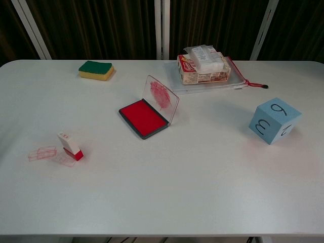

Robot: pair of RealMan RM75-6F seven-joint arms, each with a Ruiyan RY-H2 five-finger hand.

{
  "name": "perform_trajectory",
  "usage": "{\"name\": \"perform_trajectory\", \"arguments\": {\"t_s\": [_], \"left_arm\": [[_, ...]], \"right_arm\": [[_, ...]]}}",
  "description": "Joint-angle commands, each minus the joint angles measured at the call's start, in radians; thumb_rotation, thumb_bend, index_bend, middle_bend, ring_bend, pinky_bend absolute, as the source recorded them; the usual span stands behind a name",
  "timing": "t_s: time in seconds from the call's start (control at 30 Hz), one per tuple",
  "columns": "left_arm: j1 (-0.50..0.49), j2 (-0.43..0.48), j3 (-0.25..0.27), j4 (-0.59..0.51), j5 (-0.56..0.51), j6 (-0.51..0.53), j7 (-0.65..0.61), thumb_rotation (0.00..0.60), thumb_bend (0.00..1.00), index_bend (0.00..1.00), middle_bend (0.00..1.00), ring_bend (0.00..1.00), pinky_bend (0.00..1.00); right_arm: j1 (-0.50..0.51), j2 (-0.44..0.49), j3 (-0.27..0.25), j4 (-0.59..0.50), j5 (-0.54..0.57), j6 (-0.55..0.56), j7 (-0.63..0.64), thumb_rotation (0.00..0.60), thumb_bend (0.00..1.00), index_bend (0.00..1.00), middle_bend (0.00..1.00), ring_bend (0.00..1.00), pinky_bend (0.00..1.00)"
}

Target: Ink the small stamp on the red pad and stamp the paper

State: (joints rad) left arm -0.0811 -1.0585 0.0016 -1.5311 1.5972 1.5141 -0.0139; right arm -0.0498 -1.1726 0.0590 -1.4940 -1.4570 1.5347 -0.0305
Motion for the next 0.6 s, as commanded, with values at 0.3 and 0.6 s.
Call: {"name": "perform_trajectory", "arguments": {"t_s": [0.3,0.6], "left_arm": [[0.004,-0.007,0.009,0.003,0.011,0.006,-0.004,0.447,0.0,0.1,0.11,0.11,0.19],[-0.03,0.016,0.024,-0.02,0.084,-0.01,-0.004,0.6,0.0,0.1,0.11,0.11,0.22]], "right_arm": [[-0.006,-0.003,-0.005,0.012,-0.005,0.008,0.016,0.6,0.1,0.0,0.0,0.0,0.0],[-0.012,-0.006,-0.005,0.025,-0.009,0.02,0.038,0.6,0.11,0.0,0.0,0.0,0.0]]}}
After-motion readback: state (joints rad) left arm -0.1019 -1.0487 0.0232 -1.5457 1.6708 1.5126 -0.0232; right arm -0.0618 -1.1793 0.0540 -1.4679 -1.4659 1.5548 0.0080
